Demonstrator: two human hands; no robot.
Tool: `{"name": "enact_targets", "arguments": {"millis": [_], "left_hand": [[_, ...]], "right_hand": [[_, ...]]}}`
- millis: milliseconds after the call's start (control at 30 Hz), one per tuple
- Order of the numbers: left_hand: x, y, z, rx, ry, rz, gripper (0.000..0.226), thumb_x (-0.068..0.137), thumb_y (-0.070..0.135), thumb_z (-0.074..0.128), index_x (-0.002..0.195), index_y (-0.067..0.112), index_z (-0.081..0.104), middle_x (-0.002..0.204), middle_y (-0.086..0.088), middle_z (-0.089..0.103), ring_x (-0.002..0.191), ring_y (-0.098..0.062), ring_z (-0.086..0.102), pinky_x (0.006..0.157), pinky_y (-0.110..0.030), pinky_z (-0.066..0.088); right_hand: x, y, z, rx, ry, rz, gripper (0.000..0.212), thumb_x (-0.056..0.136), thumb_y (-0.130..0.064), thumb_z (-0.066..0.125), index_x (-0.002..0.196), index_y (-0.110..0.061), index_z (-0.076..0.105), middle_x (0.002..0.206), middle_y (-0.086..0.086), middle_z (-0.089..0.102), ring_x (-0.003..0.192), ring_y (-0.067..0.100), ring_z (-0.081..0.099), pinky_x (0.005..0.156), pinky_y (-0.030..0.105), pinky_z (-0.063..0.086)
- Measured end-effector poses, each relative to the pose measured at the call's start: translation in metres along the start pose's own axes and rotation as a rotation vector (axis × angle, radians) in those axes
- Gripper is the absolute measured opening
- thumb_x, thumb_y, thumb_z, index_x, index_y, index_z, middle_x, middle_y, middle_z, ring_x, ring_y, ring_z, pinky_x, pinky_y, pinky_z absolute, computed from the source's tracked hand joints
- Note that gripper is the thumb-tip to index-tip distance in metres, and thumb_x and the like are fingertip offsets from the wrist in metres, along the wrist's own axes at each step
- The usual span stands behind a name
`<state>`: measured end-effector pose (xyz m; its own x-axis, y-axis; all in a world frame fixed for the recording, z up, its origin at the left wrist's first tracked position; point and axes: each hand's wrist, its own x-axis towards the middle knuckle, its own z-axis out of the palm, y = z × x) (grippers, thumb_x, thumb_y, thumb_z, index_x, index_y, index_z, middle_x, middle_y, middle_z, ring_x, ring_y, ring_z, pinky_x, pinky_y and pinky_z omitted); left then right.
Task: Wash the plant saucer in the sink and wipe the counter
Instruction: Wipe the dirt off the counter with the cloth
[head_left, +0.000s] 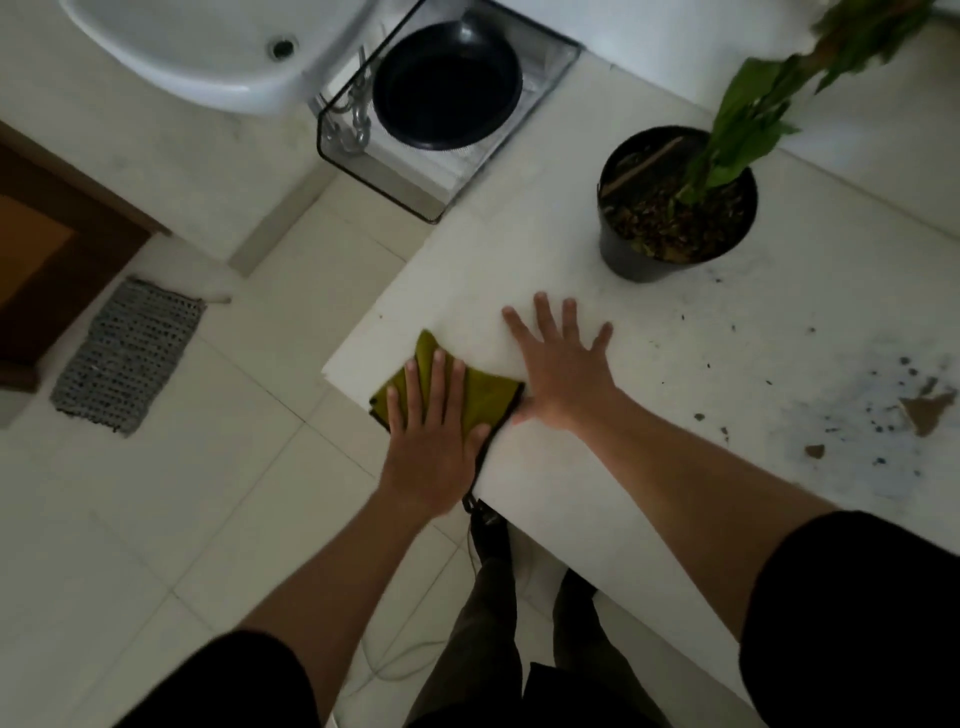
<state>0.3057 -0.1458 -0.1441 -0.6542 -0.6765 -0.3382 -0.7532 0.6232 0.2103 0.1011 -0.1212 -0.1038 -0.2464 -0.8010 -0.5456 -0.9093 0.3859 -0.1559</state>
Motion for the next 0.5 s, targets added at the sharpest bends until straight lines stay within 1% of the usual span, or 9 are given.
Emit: {"name": "enact_targets", "arguments": {"millis": [33,100,167,233,267,300,367,433,500], "left_hand": [[-0.008,0.007,0.003,-0.014,0.004,-0.011,0.075,0.105,0.058,0.009,0.164,0.012,-0.004,0.171,-0.012,-0.014,0.156,-0.039,-0.016,0.126,-0.058,-0.002],[-0.016,0.021,0.005,-0.072,0.019,-0.056,0.069,0.108,0.050,0.008,0.163,0.012,-0.004,0.171,-0.011,-0.014,0.157,-0.036,-0.015,0.127,-0.057,0.001],[-0.014,0.039,0.000,-0.236,0.023,-0.124,0.062,0.110,0.044,0.008,0.162,0.015,-0.009,0.169,-0.004,-0.020,0.156,-0.027,-0.020,0.129,-0.054,0.000],[-0.004,0.065,-0.013,-0.474,0.052,-0.155,0.061,0.111,0.041,0.016,0.163,0.018,-0.006,0.167,0.005,-0.020,0.156,-0.019,-0.021,0.129,-0.048,-0.001],[0.002,0.081,-0.020,-0.575,0.072,-0.131,0.061,0.111,0.040,0.021,0.163,0.020,-0.003,0.166,0.008,-0.019,0.156,-0.015,-0.020,0.130,-0.045,-0.001],[0.007,0.098,-0.028,-0.640,0.089,-0.078,0.061,0.111,0.040,0.025,0.164,0.023,-0.002,0.166,0.011,-0.020,0.157,-0.013,-0.019,0.130,-0.042,-0.001],[0.022,0.133,-0.040,-0.678,0.093,0.081,0.060,0.111,0.041,0.027,0.161,0.028,-0.002,0.165,0.013,-0.021,0.157,-0.013,-0.019,0.129,-0.038,0.000],[0.047,0.164,-0.045,-0.569,0.090,0.261,0.059,0.112,0.035,0.029,0.163,0.017,0.004,0.170,0.002,-0.012,0.157,-0.022,-0.017,0.129,-0.039,0.005],[0.081,0.193,-0.045,-0.376,0.070,0.431,0.058,0.113,0.027,0.033,0.162,0.004,0.016,0.171,-0.015,0.006,0.158,-0.034,-0.005,0.129,-0.049,0.012]], "right_hand": [[-0.005,-0.002,0.003,0.009,0.032,-0.017,0.115,0.081,-0.064,0.068,0.159,-0.029,-0.009,0.166,0.010,-0.020,0.152,0.040,-0.015,0.117,0.072,0.003],[-0.019,-0.002,0.009,0.084,0.078,-0.110,0.079,0.096,-0.040,0.061,0.159,-0.025,0.016,0.169,0.013,-0.004,0.155,0.034,-0.005,0.122,0.061,0.002],[-0.036,0.003,0.014,0.243,0.112,-0.214,0.050,0.100,-0.022,0.054,0.149,-0.023,0.042,0.166,0.013,0.019,0.155,0.029,0.010,0.125,0.050,0.006],[-0.053,0.013,0.014,0.485,0.199,-0.193,0.038,0.098,-0.018,0.049,0.136,-0.022,0.057,0.150,0.008,0.049,0.142,0.025,0.040,0.121,0.045,0.028],[-0.061,0.021,0.012,0.612,0.270,-0.132,0.035,0.095,-0.019,0.048,0.127,-0.022,0.061,0.133,0.003,0.062,0.125,0.022,0.055,0.110,0.044,0.042],[-0.069,0.030,0.009,0.708,0.337,-0.056,0.031,0.092,-0.019,0.048,0.118,-0.023,0.064,0.116,0.000,0.067,0.107,0.019,0.062,0.098,0.043,0.050],[-0.082,0.054,0.000,0.775,0.465,0.082,0.023,0.087,-0.018,0.050,0.105,-0.023,0.064,0.097,-0.003,0.068,0.087,0.017,0.062,0.083,0.040,0.054],[-0.093,0.087,-0.004,0.724,0.584,0.199,0.017,0.090,-0.017,0.054,0.103,-0.022,0.063,0.094,-0.003,0.067,0.084,0.018,0.062,0.079,0.036,0.053],[-0.101,0.128,-0.003,0.635,0.652,0.279,0.020,0.093,-0.019,0.055,0.111,-0.021,0.063,0.099,0.002,0.068,0.090,0.022,0.064,0.080,0.035,0.051]]}}
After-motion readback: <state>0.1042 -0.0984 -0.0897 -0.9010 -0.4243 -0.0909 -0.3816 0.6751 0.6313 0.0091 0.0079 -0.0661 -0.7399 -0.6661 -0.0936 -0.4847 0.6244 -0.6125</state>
